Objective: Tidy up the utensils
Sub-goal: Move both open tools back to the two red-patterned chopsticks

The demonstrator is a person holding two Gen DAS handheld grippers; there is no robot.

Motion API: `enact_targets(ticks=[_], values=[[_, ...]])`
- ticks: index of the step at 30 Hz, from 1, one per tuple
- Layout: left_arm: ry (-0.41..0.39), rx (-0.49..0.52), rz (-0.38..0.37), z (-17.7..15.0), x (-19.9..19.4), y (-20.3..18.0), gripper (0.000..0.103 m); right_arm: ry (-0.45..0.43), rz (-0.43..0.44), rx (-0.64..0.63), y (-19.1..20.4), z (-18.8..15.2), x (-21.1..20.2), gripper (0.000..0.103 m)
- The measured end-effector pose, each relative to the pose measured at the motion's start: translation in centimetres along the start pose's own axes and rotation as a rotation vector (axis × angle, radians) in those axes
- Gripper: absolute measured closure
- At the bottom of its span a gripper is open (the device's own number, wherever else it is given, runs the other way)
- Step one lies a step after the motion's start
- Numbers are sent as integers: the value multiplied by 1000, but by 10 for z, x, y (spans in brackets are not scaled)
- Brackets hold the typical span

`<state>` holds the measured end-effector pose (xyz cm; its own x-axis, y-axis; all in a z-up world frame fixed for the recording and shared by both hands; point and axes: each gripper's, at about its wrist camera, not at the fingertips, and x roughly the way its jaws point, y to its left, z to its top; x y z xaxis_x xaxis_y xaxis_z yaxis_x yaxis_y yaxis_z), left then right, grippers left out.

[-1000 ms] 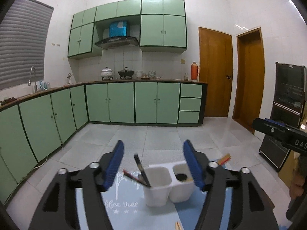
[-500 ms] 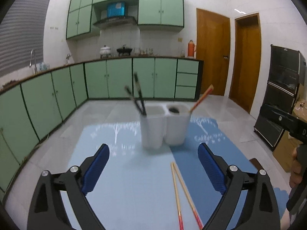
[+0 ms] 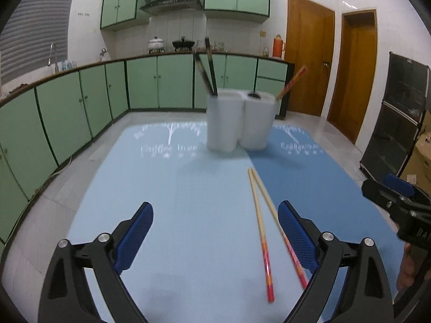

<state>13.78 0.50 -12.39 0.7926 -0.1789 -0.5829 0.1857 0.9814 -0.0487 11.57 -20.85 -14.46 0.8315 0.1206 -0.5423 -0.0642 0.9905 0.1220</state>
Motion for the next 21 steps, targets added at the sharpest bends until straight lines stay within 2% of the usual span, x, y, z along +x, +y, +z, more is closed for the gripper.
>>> enact_targets(ticks=[6,14,18,21], values=[[50,-5,9,-27,2,5,12,50,-12,-14,19,-36,7,6],[86,-23,29,-51,-1,15,13,87,-16,-31,38,-59,11,7],[96,-33,36,-57,-4,21,13,105,-13,-61,48,-69,12,12],[102,-38,37,-59,-5,24,13,129,-10,-69,52,-74,16,23]])
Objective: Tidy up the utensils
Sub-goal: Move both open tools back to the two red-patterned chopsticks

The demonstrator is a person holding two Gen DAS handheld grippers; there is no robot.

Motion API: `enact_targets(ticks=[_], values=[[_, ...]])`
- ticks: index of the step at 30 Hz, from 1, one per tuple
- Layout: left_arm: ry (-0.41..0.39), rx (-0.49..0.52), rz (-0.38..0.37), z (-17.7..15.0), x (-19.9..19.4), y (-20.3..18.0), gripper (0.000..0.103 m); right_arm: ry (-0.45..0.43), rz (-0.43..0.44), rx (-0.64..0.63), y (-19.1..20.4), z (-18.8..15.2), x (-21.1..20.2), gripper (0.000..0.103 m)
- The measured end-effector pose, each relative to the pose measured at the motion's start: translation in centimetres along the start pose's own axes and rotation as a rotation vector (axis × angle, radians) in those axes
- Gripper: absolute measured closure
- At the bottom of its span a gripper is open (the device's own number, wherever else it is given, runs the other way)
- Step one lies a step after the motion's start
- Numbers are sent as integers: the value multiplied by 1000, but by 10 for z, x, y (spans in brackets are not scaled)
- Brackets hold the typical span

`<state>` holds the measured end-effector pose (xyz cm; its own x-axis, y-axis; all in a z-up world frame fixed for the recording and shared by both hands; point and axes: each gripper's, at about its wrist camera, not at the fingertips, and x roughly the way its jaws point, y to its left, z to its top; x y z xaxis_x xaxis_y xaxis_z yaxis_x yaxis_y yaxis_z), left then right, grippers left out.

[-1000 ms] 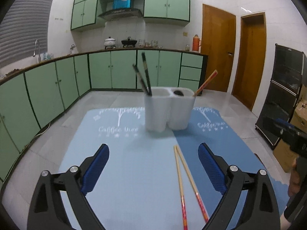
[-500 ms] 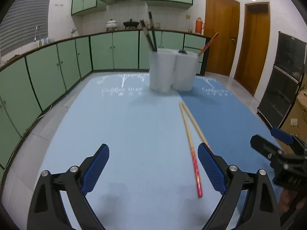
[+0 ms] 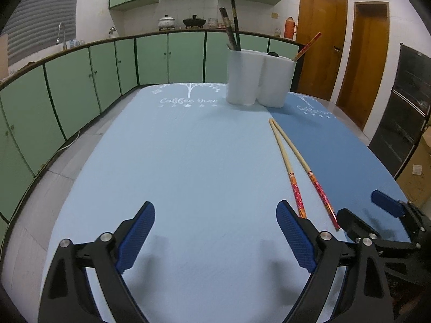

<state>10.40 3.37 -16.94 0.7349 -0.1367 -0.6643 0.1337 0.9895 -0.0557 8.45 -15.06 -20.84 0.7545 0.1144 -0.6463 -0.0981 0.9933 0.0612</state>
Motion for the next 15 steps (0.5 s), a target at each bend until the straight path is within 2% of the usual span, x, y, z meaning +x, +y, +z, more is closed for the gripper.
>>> enact_targets(ticks=[8,15], values=[[-1,-11,-10,-2,1,-2,14,42,-6,16,1,-3,10,50],[-1,-18,-11,-4,4,-5,13,31,6,-5,4,-5,10,71]])
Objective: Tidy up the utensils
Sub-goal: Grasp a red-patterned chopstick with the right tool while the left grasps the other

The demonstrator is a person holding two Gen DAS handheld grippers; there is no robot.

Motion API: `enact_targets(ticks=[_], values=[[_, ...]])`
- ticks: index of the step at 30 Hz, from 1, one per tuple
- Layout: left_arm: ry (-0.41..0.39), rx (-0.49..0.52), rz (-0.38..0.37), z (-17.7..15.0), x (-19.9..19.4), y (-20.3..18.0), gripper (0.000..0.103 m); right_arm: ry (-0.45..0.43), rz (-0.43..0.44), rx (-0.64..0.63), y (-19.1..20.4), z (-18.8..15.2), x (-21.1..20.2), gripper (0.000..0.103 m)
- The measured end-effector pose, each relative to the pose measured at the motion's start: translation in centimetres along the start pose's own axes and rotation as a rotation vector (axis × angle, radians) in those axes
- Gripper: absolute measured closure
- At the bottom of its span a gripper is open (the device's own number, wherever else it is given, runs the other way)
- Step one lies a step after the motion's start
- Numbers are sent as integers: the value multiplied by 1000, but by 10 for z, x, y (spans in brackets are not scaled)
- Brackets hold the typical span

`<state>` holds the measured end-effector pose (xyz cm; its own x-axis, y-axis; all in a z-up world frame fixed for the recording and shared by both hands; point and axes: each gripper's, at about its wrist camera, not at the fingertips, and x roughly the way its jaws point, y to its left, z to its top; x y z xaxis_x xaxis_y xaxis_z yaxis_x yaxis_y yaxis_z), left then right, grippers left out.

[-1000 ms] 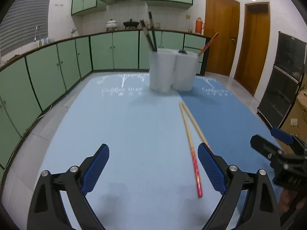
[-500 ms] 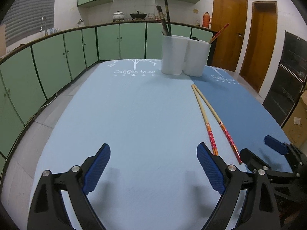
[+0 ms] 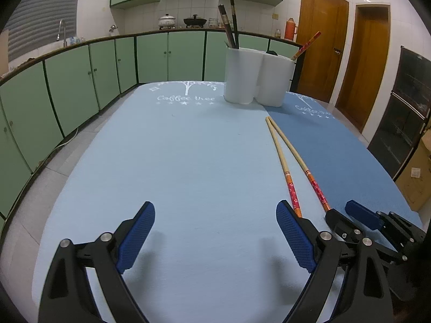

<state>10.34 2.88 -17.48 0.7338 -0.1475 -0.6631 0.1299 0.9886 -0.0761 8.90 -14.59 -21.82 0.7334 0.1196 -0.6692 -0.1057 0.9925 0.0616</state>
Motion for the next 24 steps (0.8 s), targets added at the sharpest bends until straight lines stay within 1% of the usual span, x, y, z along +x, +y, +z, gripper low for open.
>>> enact_targets(ticks=[2,4,5,9,14,19,22,24], values=[[2,-1,-2,0,1,-1,14,-1,13,-6,1,1,1,80],[2,1,-3,0,0,-3,14,2,29,-6,0,2,2,95],[1,4,-4,0,0,-4,13,3,36,-3,0,2,2,97],[5,14,-11,0,1,-9,14,10,55,16,-6,4,2,98],[19,32,-28,-3,4,-23,16,-11,8,98,-31,13,-3,98],[47,53,-44,-7,12,-36,25,-12,-45,176,-62,17,-6,98],[63,60,-55,-10,17,-45,29,-18,-63,181,-72,17,-8,98],[61,61,-48,-11,19,-49,32,-27,-66,175,-74,17,-10,98]])
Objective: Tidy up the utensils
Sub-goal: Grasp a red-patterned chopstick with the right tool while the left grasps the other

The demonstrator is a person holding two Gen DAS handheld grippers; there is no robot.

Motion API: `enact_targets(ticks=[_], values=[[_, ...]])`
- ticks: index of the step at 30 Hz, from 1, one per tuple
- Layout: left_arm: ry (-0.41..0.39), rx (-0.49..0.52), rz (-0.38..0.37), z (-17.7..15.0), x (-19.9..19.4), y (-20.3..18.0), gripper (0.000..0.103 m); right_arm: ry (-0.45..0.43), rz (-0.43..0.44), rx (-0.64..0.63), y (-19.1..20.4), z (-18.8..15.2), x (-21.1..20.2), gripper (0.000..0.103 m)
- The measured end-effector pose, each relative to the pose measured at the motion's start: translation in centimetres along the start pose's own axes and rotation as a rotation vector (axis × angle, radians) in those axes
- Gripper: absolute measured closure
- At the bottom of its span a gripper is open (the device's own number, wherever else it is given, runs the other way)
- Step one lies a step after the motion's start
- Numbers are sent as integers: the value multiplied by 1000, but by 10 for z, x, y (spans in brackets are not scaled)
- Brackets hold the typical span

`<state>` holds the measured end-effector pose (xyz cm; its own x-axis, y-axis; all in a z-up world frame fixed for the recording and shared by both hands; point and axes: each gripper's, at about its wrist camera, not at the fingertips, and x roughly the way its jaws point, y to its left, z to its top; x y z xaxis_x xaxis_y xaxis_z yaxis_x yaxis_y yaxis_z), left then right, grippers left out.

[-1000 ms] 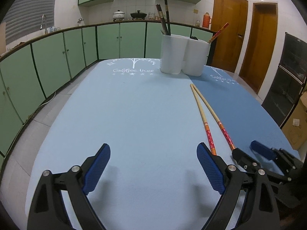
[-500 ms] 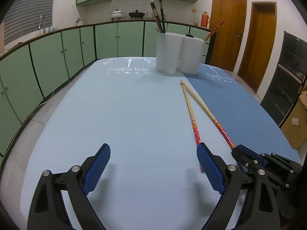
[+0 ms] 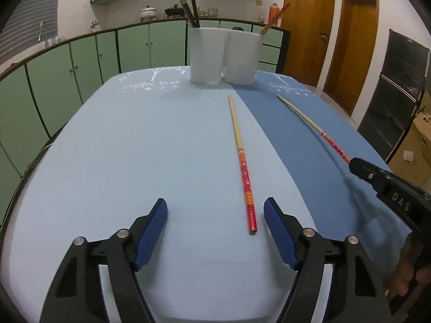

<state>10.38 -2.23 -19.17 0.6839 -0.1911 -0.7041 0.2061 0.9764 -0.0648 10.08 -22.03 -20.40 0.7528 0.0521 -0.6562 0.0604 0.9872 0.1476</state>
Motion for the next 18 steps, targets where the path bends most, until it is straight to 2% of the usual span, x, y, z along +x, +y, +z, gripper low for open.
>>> enact_targets(ticks=[7,10,12,13,15,18], values=[[-9,-9,30,0,2,-9,51,-9,11,-18,1,2,-3,98],[-19,-25,49,0,3,-12,64,-9,14,-25,2,2,-4,98],[-24,-28,59,0,4,-15,76,-9,14,-29,2,2,-4,98],[-25,-22,64,0,5,-17,78,-8,14,-30,2,2,-4,98],[-28,-8,73,0,6,-22,94,-5,14,-30,2,3,-3,98],[-28,-5,68,1,6,-24,98,-5,13,-40,5,3,-4,98]])
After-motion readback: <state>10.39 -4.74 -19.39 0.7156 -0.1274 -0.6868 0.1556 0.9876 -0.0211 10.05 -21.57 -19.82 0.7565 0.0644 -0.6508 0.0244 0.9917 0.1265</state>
